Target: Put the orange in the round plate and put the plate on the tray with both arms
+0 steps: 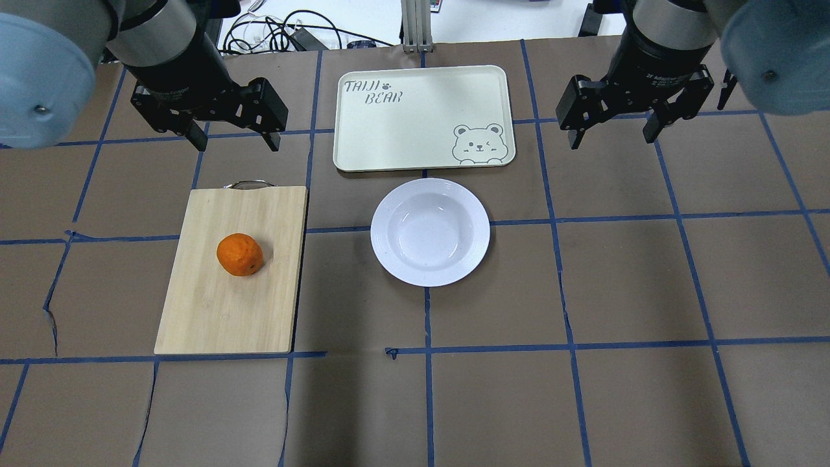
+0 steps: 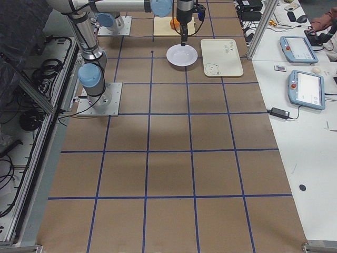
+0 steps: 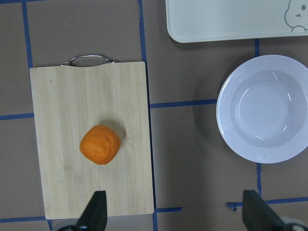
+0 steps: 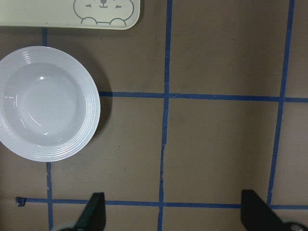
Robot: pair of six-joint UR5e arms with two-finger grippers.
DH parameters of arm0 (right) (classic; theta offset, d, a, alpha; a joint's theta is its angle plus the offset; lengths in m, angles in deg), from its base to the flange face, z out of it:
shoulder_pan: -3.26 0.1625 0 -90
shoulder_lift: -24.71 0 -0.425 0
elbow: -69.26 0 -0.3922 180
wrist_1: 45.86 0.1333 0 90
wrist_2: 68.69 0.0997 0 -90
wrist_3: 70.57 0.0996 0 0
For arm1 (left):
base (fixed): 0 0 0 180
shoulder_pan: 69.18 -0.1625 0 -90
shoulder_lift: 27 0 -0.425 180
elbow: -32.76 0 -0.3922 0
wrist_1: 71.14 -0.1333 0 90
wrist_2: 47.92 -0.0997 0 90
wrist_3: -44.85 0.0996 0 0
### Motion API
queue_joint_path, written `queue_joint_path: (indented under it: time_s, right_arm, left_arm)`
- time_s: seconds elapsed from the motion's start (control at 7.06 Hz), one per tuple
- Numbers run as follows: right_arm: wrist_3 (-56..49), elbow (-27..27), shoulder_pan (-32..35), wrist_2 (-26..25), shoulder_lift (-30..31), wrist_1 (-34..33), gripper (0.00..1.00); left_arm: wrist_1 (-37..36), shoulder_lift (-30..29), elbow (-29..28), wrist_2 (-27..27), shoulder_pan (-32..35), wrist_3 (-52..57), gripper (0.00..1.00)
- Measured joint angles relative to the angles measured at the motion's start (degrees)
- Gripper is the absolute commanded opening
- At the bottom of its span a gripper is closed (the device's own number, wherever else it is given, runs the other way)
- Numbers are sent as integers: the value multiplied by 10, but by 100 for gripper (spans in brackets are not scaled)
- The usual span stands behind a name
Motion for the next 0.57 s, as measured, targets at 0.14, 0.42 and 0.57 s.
queue_joint_path:
  time_s: [0.14, 0.42, 0.57]
  right_arm:
    - [1, 6, 0, 0, 4, -1, 100]
    - [2, 25, 0, 4, 8, -8, 100]
    - [2, 28, 0, 5, 7, -13, 100]
  left_arm:
    - [0, 0, 0, 1, 0, 0, 100]
    - [-2, -1, 0, 2, 0, 0, 100]
    - [-2, -1, 0, 1, -1, 1, 100]
